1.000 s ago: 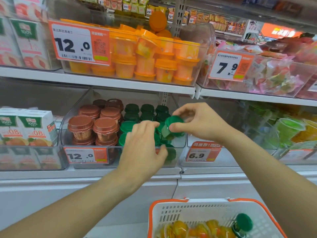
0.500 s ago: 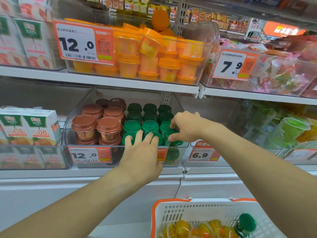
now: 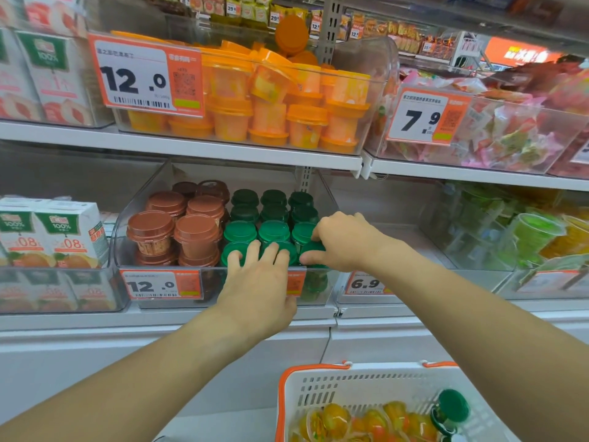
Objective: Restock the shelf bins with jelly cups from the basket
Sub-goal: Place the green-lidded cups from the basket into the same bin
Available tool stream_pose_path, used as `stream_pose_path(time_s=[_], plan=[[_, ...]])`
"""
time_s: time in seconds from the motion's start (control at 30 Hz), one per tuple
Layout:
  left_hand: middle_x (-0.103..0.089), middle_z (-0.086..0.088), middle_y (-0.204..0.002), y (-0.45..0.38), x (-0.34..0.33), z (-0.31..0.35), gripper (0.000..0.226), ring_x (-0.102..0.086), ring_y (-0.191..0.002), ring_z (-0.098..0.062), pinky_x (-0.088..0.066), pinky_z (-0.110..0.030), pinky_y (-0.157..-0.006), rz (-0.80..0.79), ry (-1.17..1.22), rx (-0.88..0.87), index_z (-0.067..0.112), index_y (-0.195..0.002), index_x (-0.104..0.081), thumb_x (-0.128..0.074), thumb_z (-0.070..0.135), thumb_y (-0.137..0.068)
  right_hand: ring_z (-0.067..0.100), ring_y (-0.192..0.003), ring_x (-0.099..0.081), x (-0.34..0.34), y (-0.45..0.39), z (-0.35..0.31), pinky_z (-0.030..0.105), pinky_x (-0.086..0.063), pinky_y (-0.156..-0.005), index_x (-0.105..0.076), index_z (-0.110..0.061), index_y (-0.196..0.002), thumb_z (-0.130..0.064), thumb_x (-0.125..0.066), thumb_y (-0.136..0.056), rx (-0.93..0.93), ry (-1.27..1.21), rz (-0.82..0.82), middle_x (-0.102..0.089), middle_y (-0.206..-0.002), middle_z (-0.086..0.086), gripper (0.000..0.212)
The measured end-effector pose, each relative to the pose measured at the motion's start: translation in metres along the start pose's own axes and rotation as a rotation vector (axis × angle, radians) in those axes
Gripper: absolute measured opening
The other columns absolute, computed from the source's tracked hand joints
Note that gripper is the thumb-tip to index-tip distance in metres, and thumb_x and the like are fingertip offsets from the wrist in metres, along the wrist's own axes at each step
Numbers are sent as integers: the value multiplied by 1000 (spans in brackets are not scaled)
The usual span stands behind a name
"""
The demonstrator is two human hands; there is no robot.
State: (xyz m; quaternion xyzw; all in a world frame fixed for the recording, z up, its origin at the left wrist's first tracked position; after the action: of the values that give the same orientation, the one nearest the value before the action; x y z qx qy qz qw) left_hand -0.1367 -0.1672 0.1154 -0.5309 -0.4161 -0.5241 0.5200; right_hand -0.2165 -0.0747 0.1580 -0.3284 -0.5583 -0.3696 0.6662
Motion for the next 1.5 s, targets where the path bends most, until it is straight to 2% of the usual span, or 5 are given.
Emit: stream_pose_path(time_s=[0.2,0.37,0.63,0.93,1.5], plan=[[-37,0,-148,4,18,12,60,-27,-139,-24,-23,-42,-111,184,97,-33,19,-144,-37,-55,38,-91,14,-76,-57,47,64,18,39,-38,-83,-67,-20,-84,-29,-54,-98,45,-250,649,-60,-80,-8,21],[-60,8,-86,29,32,69,10,-53,-79,-14,-45,-32,-73,347,371,-346,23,-88,-59,-54,30,-92,17,-56,-45,-19,152,80,31,-35,-55,-54,-11,-68,-29,-52,-97,-160,-657,833,-50,-61,0,35],[-67,-13,-96,36,-160,173,25,-63,-91,-33,-53,-38,-80,-464,173,-335,10,-87,-60,-50,32,-93,19,-69,-58,-299,295,133,28,-41,-56,-51,-25,-68,-31,-54,-92,-557,-518,-306,-54,-63,-8,25],[-67,-8,-107,108,-314,287,16,-63,-99,-30,-52,-39,-75,-593,432,-137,14,-101,-61,-56,21,-89,27,-112,-61,-344,390,195,31,-50,-91,-59,-12,-123,-10,-57,-86,-866,-445,-579,-56,-127,11,38],[-46,-5,-137,48,-385,384,52,-39,-127,-24,-33,-37,-110,-392,377,-288,12,-139,-42,-53,32,-92,32,-130,-47,-447,430,160,39,-43,-106,-36,-13,-147,-25,-69,-88,-957,-583,-808,-32,-151,18,68]])
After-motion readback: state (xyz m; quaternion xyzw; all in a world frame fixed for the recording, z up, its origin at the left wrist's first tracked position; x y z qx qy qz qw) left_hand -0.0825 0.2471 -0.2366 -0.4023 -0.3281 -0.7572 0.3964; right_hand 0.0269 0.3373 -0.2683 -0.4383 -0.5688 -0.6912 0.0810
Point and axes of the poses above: each hand's wrist, its own y-axis away from the middle knuckle, its own x-axis out of the back of the hand, z = x × y, the point moved 9 cm from there along -y, towards the middle knuckle
